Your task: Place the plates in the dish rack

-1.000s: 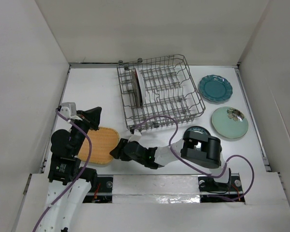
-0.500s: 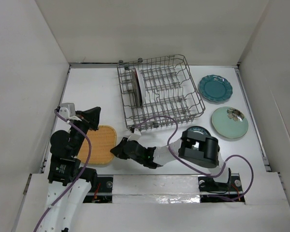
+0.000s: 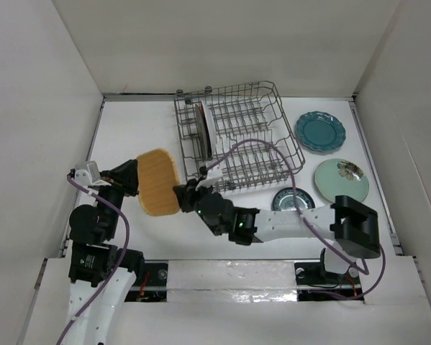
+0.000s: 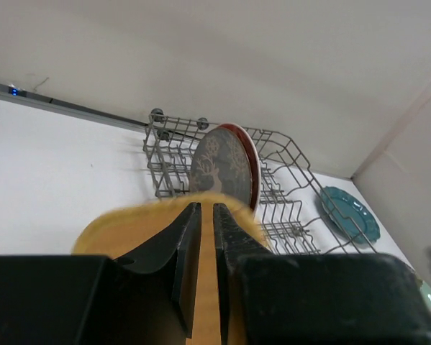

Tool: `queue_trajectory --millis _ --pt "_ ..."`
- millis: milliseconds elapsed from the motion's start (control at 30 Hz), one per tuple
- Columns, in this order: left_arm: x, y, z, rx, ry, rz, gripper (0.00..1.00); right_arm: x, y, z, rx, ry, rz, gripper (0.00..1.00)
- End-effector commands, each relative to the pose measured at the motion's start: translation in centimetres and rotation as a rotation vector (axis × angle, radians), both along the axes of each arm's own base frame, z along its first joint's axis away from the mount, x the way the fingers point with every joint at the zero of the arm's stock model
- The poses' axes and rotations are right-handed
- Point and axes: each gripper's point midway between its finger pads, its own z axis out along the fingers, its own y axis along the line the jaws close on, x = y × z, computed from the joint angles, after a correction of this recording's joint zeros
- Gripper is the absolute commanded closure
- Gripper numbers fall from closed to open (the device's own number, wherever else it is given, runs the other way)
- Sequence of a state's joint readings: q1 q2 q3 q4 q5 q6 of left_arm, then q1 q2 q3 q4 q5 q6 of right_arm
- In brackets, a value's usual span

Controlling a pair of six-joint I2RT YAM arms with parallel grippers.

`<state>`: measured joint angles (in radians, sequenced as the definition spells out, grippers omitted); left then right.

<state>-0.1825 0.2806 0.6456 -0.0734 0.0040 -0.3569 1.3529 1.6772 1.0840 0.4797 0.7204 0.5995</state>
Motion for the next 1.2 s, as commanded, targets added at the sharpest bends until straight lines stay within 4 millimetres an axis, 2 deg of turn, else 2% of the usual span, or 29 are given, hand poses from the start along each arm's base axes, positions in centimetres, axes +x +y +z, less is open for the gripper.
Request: queue_trajectory --millis 0,67,100,200,233,333,367,400,433,467,500,533,600,667,700,733,800,867,900,933,1033,1067,1133,1167 --pt "-0.3 0.8 1.7 -0.022 -0.052 0.039 0.9 5.2 -6.6 12.2 0.143 -0.195 -0.249 1.0" --pt "-0.1 0.4 1.4 -0.017 -0.042 0.021 0.89 6.7 -8.8 14.1 0.116 -0.233 -0.281 1.0" --pt "0.1 0.2 1.2 -0.012 -0.034 0.012 0.89 8.3 -11.3 16.4 0.138 -0.26 -0.321 1.0" --pt "0.2 0.2 1.1 -0.013 -0.027 0.012 0.89 10.5 -14.4 18.9 0.127 -0.292 -0.337 1.0" --pt "0.3 0.2 1.0 -0.014 -0.024 0.012 0.89 11.8 -17.2 20.6 0.134 -0.32 -0.39 1.0" --pt "0.4 0.0 0.8 -0.011 -0.015 0.001 0.89 13.6 -20.4 22.6 0.113 -0.343 -0.413 1.0" --pt "0.3 -0.5 0.8 -0.006 -0.018 -0.023 0.89 14.7 -22.9 23.5 0.109 -0.359 -0.453 1.0" --pt "0.4 -0.5 0.8 -0.007 -0.018 -0.026 0.89 15.2 -23.4 23.1 0.067 -0.345 -0.436 1.0" --pt "0.4 -0.6 0.8 -0.008 -0.016 -0.028 0.89 15.6 -24.4 24.0 0.068 -0.353 -0.447 1.0" --pt "0.4 -0.6 0.8 -0.007 -0.016 -0.029 0.89 16.9 -26.2 24.0 0.041 -0.355 -0.481 1.0" --pt "0.4 -0.6 0.8 -0.008 -0.016 -0.028 0.89 17.6 -26.0 22.7 -0.022 -0.322 -0.439 1.0" --pt "0.4 -0.6 0.8 -0.007 -0.016 -0.029 0.89 18.1 -26.5 23.6 -0.031 -0.32 -0.44 1.0" --pt "0.4 -0.6 0.8 -0.007 -0.016 -0.031 0.89 19.8 -26.9 21.3 -0.114 -0.267 -0.426 1.0" --pt "0.4 -0.6 0.8 -0.007 -0.016 -0.031 0.89 20.7 -27.2 20.9 -0.144 -0.257 -0.423 1.0" --pt "0.4 -0.6 0.8 -0.007 -0.014 -0.031 0.89 21.7 -26.7 18.9 -0.191 -0.213 -0.4 1.0" --pt "0.4 -0.7 0.8 -0.005 -0.015 -0.034 0.89 22.3 -26.8 18.3 -0.211 -0.195 -0.399 1.0" --pt "0.5 -0.8 0.6 -0.005 -0.01 -0.037 0.89 23.0 -26.2 17.6 -0.244 -0.177 -0.375 1.0" --pt "0.4 -0.8 0.8 -0.004 -0.013 -0.038 0.89 23.9 -25.2 15.9 -0.286 -0.15 -0.364 1.0" --pt "0.5 -0.8 0.7 -0.005 -0.012 -0.038 0.89 24.3 -25.1 15.9 -0.295 -0.148 -0.366 1.0" --pt "0.4 -0.8 0.7 -0.005 -0.013 -0.038 0.89 24.8 -24.3 14.8 -0.315 -0.131 -0.357 1.0" --pt "0.4 -0.6 0.8 -0.005 -0.015 -0.031 0.89 25.5 -23.3 13.9 -0.329 -0.114 -0.347 1.0" --pt "0.4 -0.6 0.8 -0.007 -0.016 -0.032 0.89 25.8 -22.4 12.8 -0.343 -0.098 -0.331 1.0" --pt "0.3 -0.7 0.8 -0.005 -0.018 -0.037 0.89 26.1 -21.5 12.1 -0.352 -0.084 -0.322 1.0" --pt "0.3 -0.7 0.9 -0.005 -0.019 -0.037 0.89 26.4 -20.8 10.9 -0.371 -0.07 -0.313 1.0"
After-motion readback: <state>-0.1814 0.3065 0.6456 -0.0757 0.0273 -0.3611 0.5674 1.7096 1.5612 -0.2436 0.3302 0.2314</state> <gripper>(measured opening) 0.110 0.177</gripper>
